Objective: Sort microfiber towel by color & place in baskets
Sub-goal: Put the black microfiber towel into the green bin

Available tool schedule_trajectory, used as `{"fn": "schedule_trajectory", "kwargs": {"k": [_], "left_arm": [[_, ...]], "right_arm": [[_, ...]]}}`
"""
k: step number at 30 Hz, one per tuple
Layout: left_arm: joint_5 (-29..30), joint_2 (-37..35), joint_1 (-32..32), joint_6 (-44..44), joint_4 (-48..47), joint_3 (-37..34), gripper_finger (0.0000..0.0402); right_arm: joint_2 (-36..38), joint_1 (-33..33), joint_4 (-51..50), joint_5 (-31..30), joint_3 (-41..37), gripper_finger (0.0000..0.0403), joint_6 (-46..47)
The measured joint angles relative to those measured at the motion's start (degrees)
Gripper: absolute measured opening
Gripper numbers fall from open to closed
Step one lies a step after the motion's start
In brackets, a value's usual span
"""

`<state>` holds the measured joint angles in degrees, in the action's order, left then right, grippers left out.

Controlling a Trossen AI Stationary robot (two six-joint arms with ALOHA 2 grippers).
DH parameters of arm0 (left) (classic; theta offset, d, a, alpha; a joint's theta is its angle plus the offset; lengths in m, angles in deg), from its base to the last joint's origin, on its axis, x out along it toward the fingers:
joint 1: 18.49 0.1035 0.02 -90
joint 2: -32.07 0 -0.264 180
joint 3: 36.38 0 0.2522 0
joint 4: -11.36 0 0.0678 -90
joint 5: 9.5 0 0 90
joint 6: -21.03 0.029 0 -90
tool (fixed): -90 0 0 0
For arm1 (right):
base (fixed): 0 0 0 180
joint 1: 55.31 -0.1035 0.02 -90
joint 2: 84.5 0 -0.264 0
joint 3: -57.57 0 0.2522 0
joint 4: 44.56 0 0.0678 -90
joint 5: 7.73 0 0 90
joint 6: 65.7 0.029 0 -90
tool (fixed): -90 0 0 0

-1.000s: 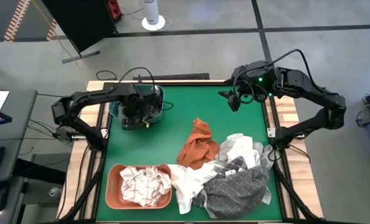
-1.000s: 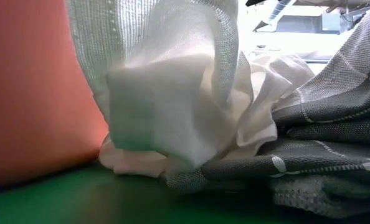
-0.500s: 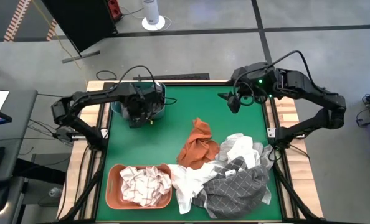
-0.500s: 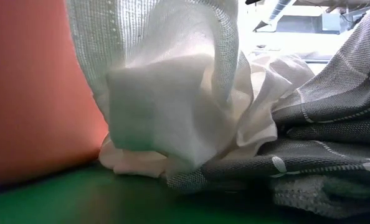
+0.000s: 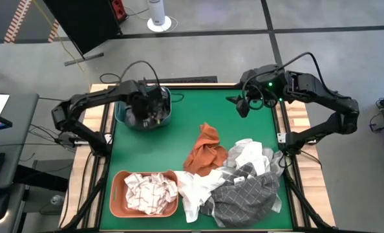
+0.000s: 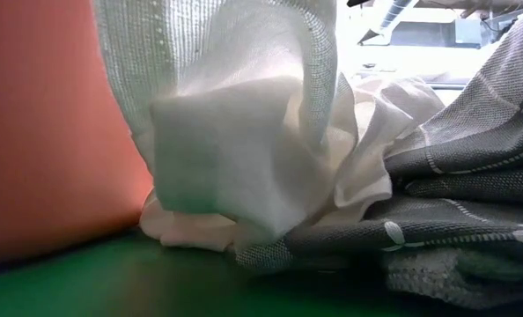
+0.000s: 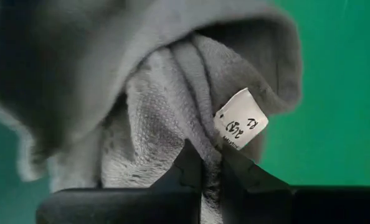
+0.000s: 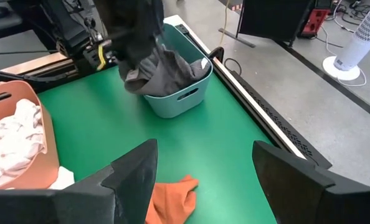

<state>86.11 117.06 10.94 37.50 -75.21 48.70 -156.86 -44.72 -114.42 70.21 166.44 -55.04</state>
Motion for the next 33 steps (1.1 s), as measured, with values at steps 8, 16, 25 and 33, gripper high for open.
{"fn": "schedule_trajectory", "kwargs": {"k": [8, 16, 25, 33], "left_arm": [[4.0, -2.2, 5.4, -1.9, 1.2, 5.1, 0.0012], [3.7, 1.5, 9.6, -11.2, 10.0, -1.8, 0.0012], [3.6, 9.6, 11.1, -40.5, 13.5, -7.8, 0.0044], [2.7, 13.3, 9.8, -40.4, 16.8, -7.8, 0.0056]], "right_arm": [[0.0, 0.0, 0.0, 0.0, 0.0, 0.0291, -0.2], [0.0, 0.1, 0.3, 0.0, 0.0, 0.0291, -0.6], [0.0, 0.1, 1.9, 0.0, 0.0, 0.0291, 0.0], [0.0, 0.1, 2.2, 0.0, 0.0, 0.0291, -0.7]]}}
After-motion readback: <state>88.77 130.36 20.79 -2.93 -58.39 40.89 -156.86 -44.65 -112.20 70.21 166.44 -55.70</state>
